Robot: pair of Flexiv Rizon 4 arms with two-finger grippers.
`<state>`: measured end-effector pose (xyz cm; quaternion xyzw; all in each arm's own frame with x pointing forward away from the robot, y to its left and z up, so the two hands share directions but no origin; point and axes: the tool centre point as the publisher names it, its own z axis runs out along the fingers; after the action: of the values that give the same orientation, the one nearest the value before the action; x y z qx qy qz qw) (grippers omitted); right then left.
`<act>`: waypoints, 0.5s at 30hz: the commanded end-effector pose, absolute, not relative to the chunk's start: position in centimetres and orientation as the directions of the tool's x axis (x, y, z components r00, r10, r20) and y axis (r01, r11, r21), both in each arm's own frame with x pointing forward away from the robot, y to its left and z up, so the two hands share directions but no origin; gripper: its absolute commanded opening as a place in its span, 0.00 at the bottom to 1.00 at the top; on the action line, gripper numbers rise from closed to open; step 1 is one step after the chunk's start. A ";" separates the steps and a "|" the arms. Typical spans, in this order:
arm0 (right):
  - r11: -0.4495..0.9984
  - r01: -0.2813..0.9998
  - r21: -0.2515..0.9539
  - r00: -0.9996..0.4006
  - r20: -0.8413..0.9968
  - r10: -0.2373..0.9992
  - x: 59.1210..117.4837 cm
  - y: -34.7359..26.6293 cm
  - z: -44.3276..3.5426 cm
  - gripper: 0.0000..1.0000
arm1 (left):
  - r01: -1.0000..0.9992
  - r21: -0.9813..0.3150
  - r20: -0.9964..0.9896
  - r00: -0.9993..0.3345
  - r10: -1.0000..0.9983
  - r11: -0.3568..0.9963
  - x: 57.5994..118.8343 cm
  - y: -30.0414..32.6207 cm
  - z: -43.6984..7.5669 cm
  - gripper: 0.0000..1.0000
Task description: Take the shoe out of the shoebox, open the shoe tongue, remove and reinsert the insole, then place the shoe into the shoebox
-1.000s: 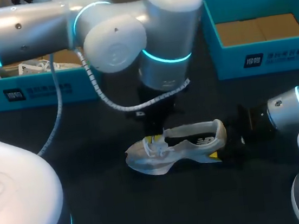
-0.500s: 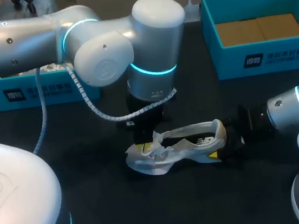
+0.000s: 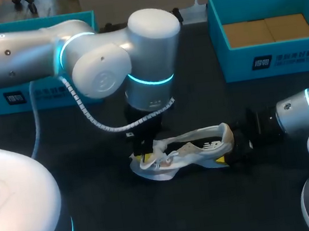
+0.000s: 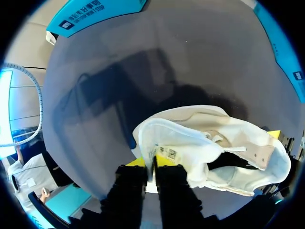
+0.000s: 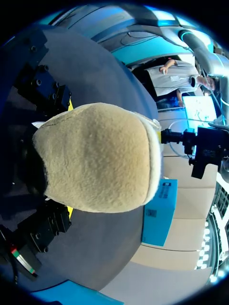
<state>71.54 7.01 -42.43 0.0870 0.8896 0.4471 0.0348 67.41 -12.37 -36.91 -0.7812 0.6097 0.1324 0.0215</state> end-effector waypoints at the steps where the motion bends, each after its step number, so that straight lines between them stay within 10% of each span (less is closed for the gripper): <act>1: 0.589 0.126 0.798 -0.982 0.016 0.188 71.6 7.0 -42.7 0.00 | -0.928 0.099 -0.246 0.326 -0.913 -0.359 67.0 -12.0 -37.5 0.35; 15: 0.589 0.126 0.798 -0.982 0.016 0.188 71.6 7.0 -42.7 0.00 | -0.918 0.091 -0.253 0.353 -0.901 -0.385 66.8 -10.4 -36.9 0.44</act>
<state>71.54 6.99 -42.47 0.0872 0.8897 0.4469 0.0347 67.28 -10.58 -37.15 -0.7901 0.5960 0.1414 0.0237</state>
